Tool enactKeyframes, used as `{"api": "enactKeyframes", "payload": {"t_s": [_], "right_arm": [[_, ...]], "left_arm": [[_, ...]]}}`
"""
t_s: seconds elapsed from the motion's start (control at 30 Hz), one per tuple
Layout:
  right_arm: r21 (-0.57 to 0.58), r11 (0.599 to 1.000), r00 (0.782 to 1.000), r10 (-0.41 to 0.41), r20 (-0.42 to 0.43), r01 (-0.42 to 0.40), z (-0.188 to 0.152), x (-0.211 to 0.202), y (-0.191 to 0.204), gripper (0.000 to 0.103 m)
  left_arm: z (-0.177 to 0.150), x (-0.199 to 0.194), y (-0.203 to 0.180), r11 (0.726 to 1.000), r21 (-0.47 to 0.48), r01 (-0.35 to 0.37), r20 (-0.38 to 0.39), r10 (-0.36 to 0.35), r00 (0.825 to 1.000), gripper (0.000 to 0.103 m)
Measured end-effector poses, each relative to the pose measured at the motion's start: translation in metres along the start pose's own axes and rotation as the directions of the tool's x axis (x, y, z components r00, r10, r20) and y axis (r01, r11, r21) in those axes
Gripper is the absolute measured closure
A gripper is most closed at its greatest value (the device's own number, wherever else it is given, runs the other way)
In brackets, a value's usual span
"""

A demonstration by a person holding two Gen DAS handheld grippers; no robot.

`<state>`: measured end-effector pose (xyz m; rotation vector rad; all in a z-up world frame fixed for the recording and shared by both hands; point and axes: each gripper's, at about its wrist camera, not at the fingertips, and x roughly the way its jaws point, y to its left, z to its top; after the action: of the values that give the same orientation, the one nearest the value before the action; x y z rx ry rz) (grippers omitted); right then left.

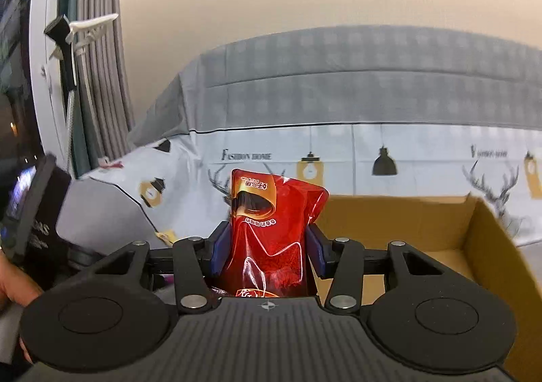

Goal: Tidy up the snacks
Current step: 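Lift the purple tube with the left tool while the right tool carries the red pouch to the box, then lower the purple tube and red pouch into the box and open both tools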

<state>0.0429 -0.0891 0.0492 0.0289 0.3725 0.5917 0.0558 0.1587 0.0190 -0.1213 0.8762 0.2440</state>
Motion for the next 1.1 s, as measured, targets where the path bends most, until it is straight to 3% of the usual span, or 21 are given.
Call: {"api": "enactKeyframes", "payload": {"t_s": [0.57,1.1], "right_arm": [[0.055,0.993,0.994,-0.103,-0.022,0.104,-0.012,-0.022,-0.048,0.052],[0.062,0.990,0.992,-0.123,-0.019,0.124,-0.011,-0.022,-0.052,0.052]], "left_arm": [[0.004,0.013,-0.044,0.999,0.031,0.041,0.026,-0.042,0.999,0.078],[0.004,0.007,-0.050,0.997,0.000,0.083,0.056,-0.083,0.995,0.078]]}}
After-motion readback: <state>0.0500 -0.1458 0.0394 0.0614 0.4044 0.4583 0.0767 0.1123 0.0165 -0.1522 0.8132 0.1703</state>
